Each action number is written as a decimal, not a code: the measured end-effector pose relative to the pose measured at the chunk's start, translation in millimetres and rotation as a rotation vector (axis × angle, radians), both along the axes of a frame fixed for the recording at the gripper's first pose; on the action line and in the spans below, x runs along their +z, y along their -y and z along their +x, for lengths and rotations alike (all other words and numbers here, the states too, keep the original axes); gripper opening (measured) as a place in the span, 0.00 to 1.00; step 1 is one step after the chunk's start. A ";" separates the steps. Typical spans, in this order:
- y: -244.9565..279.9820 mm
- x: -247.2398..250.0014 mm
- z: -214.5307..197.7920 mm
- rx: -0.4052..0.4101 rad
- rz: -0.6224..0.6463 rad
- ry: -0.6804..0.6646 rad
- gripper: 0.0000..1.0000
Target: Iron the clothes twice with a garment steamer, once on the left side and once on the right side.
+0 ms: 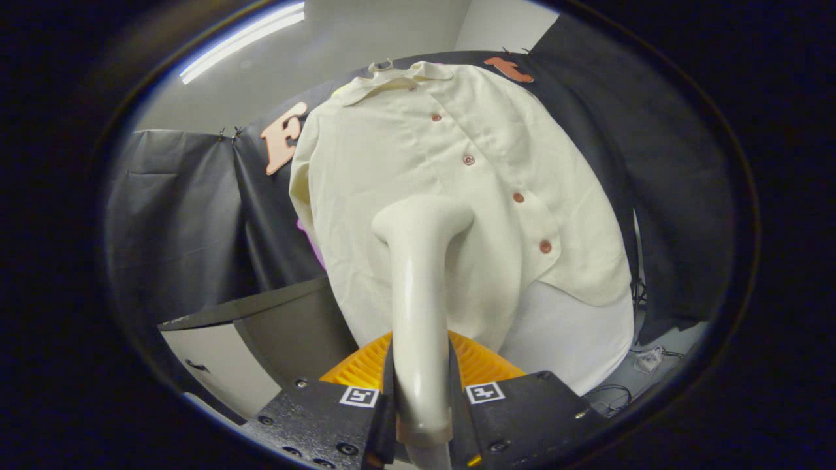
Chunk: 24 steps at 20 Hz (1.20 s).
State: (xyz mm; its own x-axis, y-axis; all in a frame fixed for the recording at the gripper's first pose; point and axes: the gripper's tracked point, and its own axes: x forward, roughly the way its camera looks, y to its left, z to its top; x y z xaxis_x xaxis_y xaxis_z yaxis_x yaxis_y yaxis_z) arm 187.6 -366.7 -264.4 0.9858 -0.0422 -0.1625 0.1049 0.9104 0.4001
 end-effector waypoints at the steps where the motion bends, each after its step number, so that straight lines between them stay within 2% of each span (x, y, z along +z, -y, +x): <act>1: -0.6 -8.1 -2.7 0.007 -0.003 -0.012 0.34; 8: 1.3 -57.9 -27.8 0.031 0.008 -0.078 0.34; 12: 3.8 -69.2 -40.2 0.040 0.019 -0.105 0.34; 19: 13.3 -36.2 -58.8 0.035 0.053 -0.062 0.34; 24: 25.0 18.6 -62.8 0.017 0.065 0.012 0.34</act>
